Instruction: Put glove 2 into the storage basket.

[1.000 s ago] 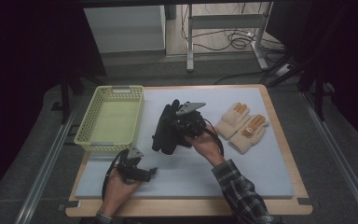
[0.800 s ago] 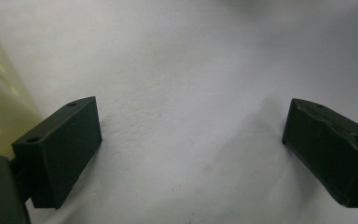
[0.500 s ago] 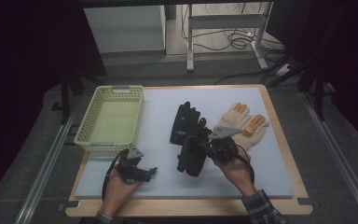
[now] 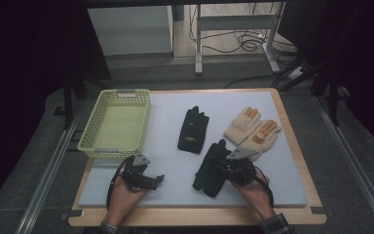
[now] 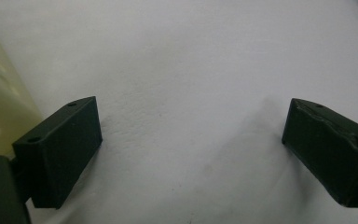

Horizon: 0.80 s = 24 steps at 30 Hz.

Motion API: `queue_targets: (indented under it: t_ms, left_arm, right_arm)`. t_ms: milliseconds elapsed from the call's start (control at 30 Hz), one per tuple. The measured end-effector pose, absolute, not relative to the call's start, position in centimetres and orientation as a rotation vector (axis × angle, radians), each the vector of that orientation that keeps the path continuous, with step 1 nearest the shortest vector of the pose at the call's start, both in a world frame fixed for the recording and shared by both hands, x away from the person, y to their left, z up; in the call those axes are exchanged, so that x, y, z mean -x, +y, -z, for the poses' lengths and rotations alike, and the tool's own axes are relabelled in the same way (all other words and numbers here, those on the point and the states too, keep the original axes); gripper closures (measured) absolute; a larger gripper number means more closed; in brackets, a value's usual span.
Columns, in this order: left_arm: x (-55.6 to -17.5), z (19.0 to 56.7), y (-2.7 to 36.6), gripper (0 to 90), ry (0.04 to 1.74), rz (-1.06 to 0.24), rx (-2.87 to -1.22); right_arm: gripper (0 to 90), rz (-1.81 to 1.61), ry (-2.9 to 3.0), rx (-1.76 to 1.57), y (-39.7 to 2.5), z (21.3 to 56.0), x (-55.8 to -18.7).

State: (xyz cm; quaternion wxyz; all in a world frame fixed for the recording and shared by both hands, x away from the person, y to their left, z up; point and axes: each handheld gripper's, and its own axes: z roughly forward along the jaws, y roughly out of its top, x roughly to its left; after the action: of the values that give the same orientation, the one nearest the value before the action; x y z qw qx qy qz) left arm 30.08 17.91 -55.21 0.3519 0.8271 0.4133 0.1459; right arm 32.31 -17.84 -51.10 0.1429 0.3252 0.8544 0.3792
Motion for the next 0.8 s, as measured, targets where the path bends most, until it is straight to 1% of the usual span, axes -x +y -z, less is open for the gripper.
queue_targets:
  t_ms: [33,100,133,233,267,400,433,467,500,533,633,667,700,733,767,800]
  left_arm:
    - [-30.1,55.2,17.9,5.0,1.070,-0.378,-2.140]
    - [-30.1,55.2,17.9,5.0,1.069,-0.378,-2.141]
    - [-30.1,55.2,17.9,5.0,1.069,-0.378,-2.141]
    - [-30.1,55.2,17.9,5.0,1.070,-0.378,-2.141]
    - [-30.1,55.2,17.9,5.0,1.070,-0.378,-2.141]
    - [-30.1,55.2,17.9,5.0,1.070,-0.378,-2.140]
    - [-30.1,55.2,17.9,5.0,1.070,-0.377,-2.140]
    - [-30.1,55.2,17.9,5.0,1.070,-0.377,-2.140]
    - [-30.1,55.2,17.9,5.0,1.070,-0.378,-2.140]
    - [-30.1,55.2,17.9,5.0,1.070,-0.377,-2.140]
    - [-30.1,55.2,17.9,5.0,1.070,-0.378,-2.140]
    - [-30.1,55.2,17.9,5.0,1.070,-0.377,-2.140]
    - [-30.1,55.2,17.9,5.0,1.070,-0.378,-2.140]
    - [-30.1,55.2,17.9,5.0,1.070,-0.378,-2.140]
    - [-30.1,55.2,17.9,5.0,1.069,-0.377,-2.140]
    - [-30.1,55.2,17.9,5.0,1.069,-0.377,-2.140]
  right_arm:
    - [66.8,-1.095,2.460,-0.938,-17.9,50.9,-32.3]
    - [55.9,-1.139,2.436,-0.952,-18.2,50.0,-32.6]
    - [55.9,-1.139,2.436,-0.952,-18.2,50.0,-32.6]
    - [50.6,-1.154,2.407,-0.971,-18.3,49.0,-33.8]
    - [50.6,-1.154,2.407,-0.971,-18.3,49.0,-33.8]
    - [50.4,-1.182,2.387,-0.991,-17.7,48.5,-35.9]
    - [49.7,-1.189,2.382,-0.993,-17.1,48.4,-37.0]
    - [49.7,-1.189,2.382,-0.993,-17.1,48.4,-37.0]
    - [49.4,-1.180,2.379,-0.995,-16.4,48.4,-38.1]
    - [49.4,-1.180,2.379,-0.995,-16.4,48.4,-38.1]
    - [50.1,-1.170,2.393,-0.997,-15.1,48.6,-40.1]
    - [51.2,-1.166,2.398,-0.997,-14.8,48.7,-40.5]
    - [54.6,-1.150,2.414,-0.983,-14.2,48.9,-41.2]
    - [54.6,-1.150,2.414,-0.983,-14.2,48.9,-41.2]
    - [59.1,-1.117,2.437,-0.964,-13.4,49.2,-42.2]
    - [59.1,-1.117,2.437,-0.964,-13.4,49.2,-42.2]
